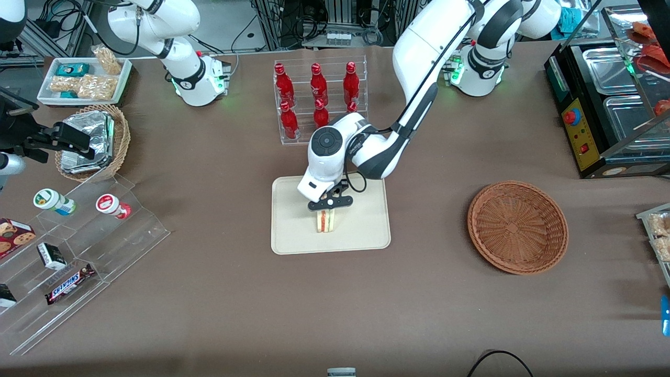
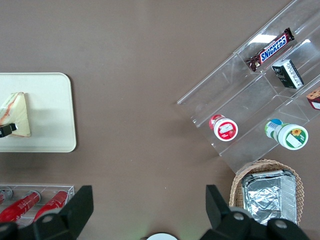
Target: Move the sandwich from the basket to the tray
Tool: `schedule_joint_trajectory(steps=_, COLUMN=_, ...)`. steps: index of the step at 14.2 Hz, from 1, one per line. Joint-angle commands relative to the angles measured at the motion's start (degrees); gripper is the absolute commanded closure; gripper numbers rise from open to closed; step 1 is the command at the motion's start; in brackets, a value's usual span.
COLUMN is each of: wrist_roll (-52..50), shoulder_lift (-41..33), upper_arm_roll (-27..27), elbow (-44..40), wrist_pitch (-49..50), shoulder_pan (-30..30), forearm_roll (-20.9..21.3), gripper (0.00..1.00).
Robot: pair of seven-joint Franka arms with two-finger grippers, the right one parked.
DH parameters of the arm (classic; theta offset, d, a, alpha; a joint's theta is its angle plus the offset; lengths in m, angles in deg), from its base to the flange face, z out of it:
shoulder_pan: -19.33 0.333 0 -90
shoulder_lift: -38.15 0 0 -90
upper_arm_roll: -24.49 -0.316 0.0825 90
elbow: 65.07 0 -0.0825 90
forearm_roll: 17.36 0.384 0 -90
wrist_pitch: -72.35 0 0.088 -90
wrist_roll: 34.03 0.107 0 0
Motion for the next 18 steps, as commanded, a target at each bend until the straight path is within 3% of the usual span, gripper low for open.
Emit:
schedule_joint_trajectory(steps=1, wrist_roll=-2.68, shoulder_lift=0.5, upper_arm_roll=-0.66, elbow=-1.7, wrist_pitch=0.83, shoulder_pan=-0.77, forearm_roll=0.24, gripper=0.0)
schedule_joint_trajectory(steps=6, wrist_roll=-2.33, shoulder_lift=-4.59, upper_arm_roll=-2.41, elbow=-1.18, wrist_pitch=6.44, shoulder_pan=-0.42, forearm_roll=0.33, gripper=0.0)
schedule_joint_trajectory(steps=9, wrist_roll=1.35, shoulder_lift=-12.4, upper_arm_roll=-8.46, elbow=-0.65, wrist_pitch=19.6, shoulder_pan=-0.07, forearm_roll=-0.45, gripper=0.0)
schedule_joint_trajectory(steps=11, wrist_roll=3.98, shoulder_lift=-16.53, upper_arm_roll=-9.98, elbow=1.62, wrist_pitch=25.86, shoulder_pan=3.69, forearm_roll=-0.9, gripper=0.0)
schedule_joint_trajectory(steps=16, wrist_roll=31.1, shoulder_lift=-33.49, upper_arm_roll=-10.07, elbow=18.49, wrist_pitch=27.28, shoulder_pan=16.17, forearm_roll=-0.99, gripper=0.0)
schedule_joint_trajectory(steps=18, wrist_roll=43.4, shoulder_lift=-37.64, upper_arm_roll=-10.07, elbow=19.31, wrist_pitch=33.76, shoulder_pan=22.14, forearm_roll=-0.99, gripper=0.0)
